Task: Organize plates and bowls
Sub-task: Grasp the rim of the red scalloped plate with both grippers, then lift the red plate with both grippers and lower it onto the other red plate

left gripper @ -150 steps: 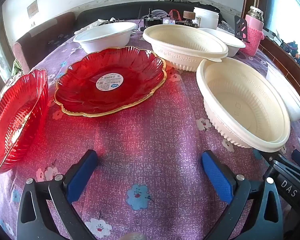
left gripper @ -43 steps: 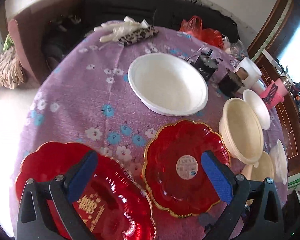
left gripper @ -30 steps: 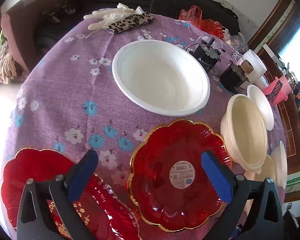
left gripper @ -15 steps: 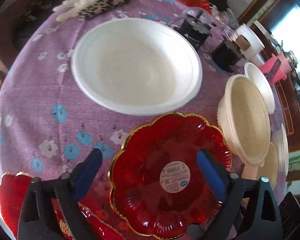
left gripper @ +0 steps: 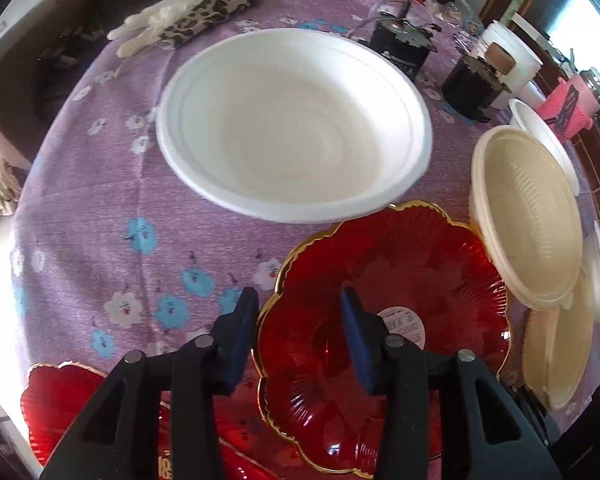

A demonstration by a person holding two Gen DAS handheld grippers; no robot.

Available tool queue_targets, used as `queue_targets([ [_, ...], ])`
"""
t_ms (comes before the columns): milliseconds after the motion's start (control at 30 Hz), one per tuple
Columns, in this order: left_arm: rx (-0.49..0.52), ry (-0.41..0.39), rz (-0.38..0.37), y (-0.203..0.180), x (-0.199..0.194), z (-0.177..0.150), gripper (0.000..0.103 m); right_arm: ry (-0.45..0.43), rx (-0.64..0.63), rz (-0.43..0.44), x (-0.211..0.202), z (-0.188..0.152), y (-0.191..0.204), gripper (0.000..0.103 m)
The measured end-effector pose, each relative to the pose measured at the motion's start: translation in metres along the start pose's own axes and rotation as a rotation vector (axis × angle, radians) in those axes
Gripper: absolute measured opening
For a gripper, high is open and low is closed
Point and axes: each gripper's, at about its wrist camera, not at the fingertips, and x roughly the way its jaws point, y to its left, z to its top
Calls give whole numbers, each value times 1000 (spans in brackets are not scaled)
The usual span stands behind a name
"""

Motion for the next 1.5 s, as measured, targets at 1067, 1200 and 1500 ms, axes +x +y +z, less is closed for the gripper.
queue_targets([
  [1067, -251, -290, -139, 59, -133, -74, 27, -123, -100, 216, -98, -7, 44, 17],
  [1200, -313, -319, -108, 89, -143, -106, 27, -98, -154, 241, -98, -20, 70, 17],
  [1500, -441, -292, -54, 149, -129, -161, 27, 74, -233, 234, -49, -62, 118, 17],
])
